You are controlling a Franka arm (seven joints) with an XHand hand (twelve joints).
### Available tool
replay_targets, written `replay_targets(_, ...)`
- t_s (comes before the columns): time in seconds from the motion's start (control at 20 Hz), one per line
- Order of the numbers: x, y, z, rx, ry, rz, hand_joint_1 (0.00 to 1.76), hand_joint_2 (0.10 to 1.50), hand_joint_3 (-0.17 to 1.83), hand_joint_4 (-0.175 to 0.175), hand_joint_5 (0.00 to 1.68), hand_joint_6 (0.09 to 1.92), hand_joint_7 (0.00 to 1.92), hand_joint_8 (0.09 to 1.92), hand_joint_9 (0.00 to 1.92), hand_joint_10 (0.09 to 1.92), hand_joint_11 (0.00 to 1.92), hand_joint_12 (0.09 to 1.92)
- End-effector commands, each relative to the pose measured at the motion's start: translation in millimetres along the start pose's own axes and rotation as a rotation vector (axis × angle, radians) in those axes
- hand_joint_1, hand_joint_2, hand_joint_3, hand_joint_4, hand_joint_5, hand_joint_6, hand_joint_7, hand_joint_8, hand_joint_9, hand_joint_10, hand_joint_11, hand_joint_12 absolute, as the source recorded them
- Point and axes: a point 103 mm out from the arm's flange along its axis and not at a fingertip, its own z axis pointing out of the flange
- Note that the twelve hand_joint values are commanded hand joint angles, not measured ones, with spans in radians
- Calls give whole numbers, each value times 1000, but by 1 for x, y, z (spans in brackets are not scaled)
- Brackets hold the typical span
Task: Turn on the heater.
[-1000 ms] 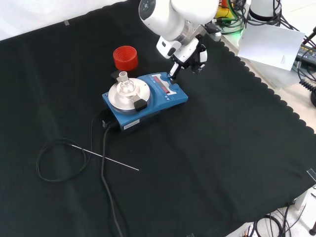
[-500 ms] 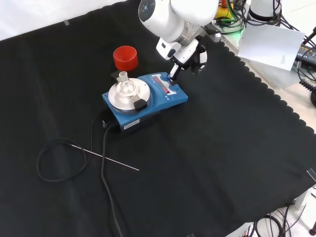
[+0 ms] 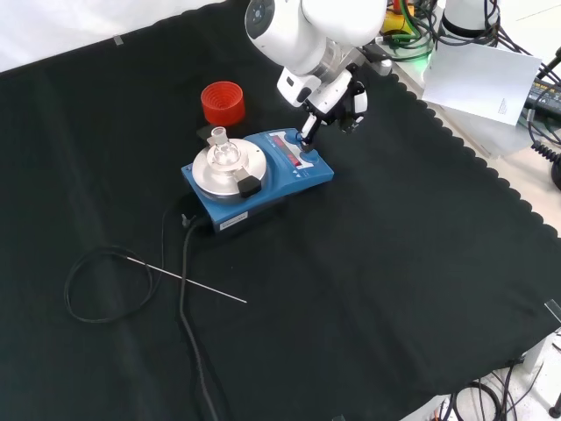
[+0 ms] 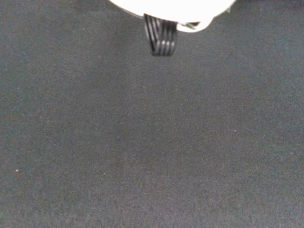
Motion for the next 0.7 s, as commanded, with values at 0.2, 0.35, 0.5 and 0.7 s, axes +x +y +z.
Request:
replay_targets(0.2, -2, 1, 3, 3, -12, -8, 1402, 689, 979, -57, 304, 541, 1540, 1356, 1683, 1229, 1544, 1322)
replay_targets(0.35, -2, 1, 4, 4, -10, -7, 1402, 689, 981, -57, 304, 541, 1540, 1356, 1685, 1227, 1544, 1322)
replay_targets(0.5, -2, 1, 4, 6, -7, -5, 1402, 688, 982, -57, 305, 541, 1541, 1357, 1686, 1225, 1543, 1322)
replay_targets(0.7, -2, 2, 5, 7, -5, -2, 1402, 687, 984, -57, 305, 540, 1541, 1357, 1689, 1223, 1543, 1323)
